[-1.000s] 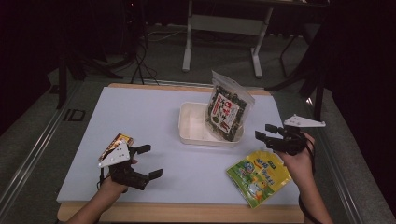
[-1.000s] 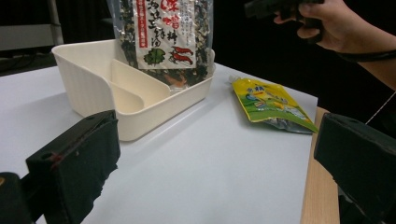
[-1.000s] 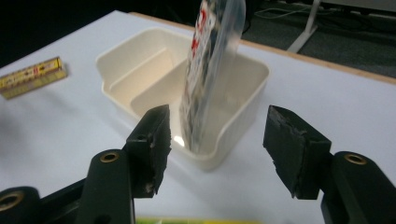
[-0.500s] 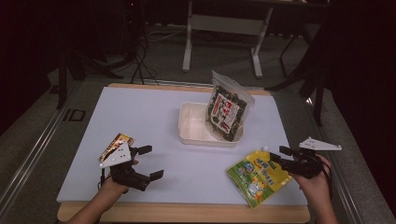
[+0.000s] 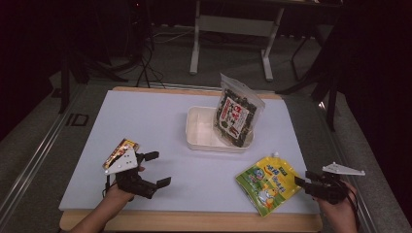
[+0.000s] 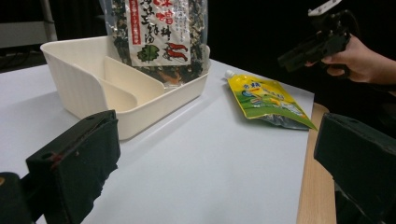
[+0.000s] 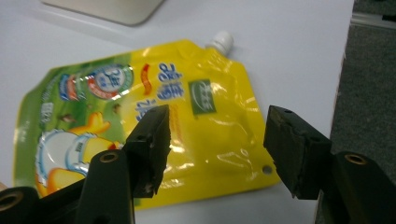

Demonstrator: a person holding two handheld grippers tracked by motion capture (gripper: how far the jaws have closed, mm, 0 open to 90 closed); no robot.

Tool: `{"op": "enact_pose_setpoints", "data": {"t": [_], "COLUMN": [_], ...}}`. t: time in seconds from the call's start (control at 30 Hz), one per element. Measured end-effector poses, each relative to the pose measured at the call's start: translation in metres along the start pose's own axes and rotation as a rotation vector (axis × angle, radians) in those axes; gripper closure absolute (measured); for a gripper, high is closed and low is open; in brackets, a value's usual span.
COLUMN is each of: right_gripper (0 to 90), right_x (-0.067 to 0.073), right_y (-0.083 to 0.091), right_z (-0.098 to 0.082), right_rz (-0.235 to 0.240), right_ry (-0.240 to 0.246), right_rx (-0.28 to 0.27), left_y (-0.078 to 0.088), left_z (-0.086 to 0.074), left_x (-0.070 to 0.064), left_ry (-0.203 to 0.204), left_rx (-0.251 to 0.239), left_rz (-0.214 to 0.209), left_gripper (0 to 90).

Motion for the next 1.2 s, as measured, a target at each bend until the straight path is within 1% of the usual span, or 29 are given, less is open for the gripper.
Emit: {"op": "enact_pose_setpoints", "data": {"t": [0.1,0.2,0.3,0.6,0.77,0.9,0.97,1.03,1.1,1.2], "right_gripper": [40.4,39.8,39.7,38.9,38.4,37.8,38.1,38.9,39.6,41.9], "right_x": [-0.004,-0.005,-0.01,-0.023,-0.024,-0.023,-0.023,-0.024,-0.025,-0.027], "right_y": [-0.003,-0.006,-0.009,-0.019,-0.026,-0.027,-0.027,-0.026,-0.026,-0.022], "right_z": [-0.005,-0.009,-0.013,-0.024,-0.026,-0.025,-0.025,-0.025,-0.025,-0.024], "right_rz": [-0.001,-0.011,-0.015,-0.019,-0.012,-0.008,0.022,0.032,0.049,0.084], "right_ry": [-0.013,-0.013,-0.023,-0.068,-0.068,-0.078,-0.094,-0.101,-0.118,-0.142], "right_rx": [0.012,0.03,0.046,0.097,0.121,0.12,0.113,0.112,0.102,0.078], "left_y": [0.0,0.0,0.0,0.001,0.0,0.0,0.0,0.0,-0.001,-0.001], "left_z": [0.0,0.0,0.001,0.0,-0.001,-0.001,-0.001,-0.001,-0.001,-0.001], "left_x": [0.0,0.0,0.0,0.0,0.0,0.001,0.001,0.001,0.0,0.0], "left_ry": [0.0,-0.004,0.0,0.0,-0.003,-0.004,-0.001,-0.002,-0.005,-0.007], "left_rx": [0.002,0.002,-0.003,0.001,0.006,0.007,0.005,0.007,0.01,0.011], "left_rz": [-0.002,-0.002,-0.003,-0.002,-0.005,-0.004,-0.005,-0.005,-0.004,-0.002], "left_gripper": [0.5,0.5,0.5,0.5,0.5,0.5,0.5,0.5,0.5,0.5]}}
Point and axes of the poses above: each handheld gripper's, and its own axes: y roughly backward along the jaws, z roughly out of its top, x roughly to its left, the point moved 3 cm from there along -y, roughly forward along the jaws, and after that the axes turned 5 degrees about x, right-handed, at the moved point
